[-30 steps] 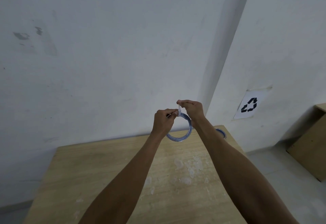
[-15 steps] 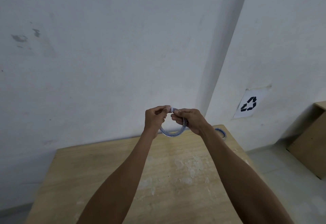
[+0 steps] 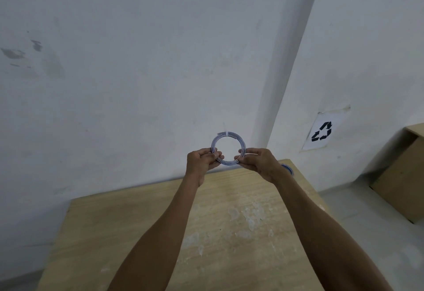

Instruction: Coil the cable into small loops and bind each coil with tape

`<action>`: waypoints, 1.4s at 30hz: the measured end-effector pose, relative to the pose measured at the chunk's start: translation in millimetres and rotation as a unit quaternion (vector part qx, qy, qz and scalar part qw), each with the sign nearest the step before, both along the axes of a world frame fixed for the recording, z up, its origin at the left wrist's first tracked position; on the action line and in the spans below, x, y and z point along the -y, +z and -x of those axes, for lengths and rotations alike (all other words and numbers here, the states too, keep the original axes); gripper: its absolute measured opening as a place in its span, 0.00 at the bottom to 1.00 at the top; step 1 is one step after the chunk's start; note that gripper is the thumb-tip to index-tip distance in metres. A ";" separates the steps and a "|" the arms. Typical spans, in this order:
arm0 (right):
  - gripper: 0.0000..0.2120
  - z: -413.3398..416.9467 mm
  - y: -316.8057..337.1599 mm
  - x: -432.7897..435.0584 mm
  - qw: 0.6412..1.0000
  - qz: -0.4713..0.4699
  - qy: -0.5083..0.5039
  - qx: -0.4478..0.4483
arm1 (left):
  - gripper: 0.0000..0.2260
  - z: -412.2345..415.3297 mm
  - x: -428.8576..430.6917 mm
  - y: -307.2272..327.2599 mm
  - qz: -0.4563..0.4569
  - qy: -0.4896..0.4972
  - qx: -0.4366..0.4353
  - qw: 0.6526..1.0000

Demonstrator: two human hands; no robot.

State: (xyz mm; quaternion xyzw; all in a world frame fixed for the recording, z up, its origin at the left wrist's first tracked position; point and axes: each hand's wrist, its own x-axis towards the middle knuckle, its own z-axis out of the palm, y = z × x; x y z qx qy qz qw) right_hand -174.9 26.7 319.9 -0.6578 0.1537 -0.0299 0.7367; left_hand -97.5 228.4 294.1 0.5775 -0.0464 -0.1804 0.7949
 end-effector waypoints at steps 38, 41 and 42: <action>0.08 -105.1 -326.8 392.5 0.891 0.313 -0.271 -0.186 | 0.10 -89.3 459.1 -279.1 -0.477 0.019 0.035 0.878; 0.09 -105.0 -331.9 390.9 0.892 0.316 -0.260 -0.194 | 0.10 -85.3 463.8 -281.9 -0.486 0.040 0.033 0.872; 0.09 -104.8 -330.9 390.6 0.896 0.309 -0.251 -0.197 | 0.10 -84.2 464.0 -283.0 -0.485 0.046 0.027 0.873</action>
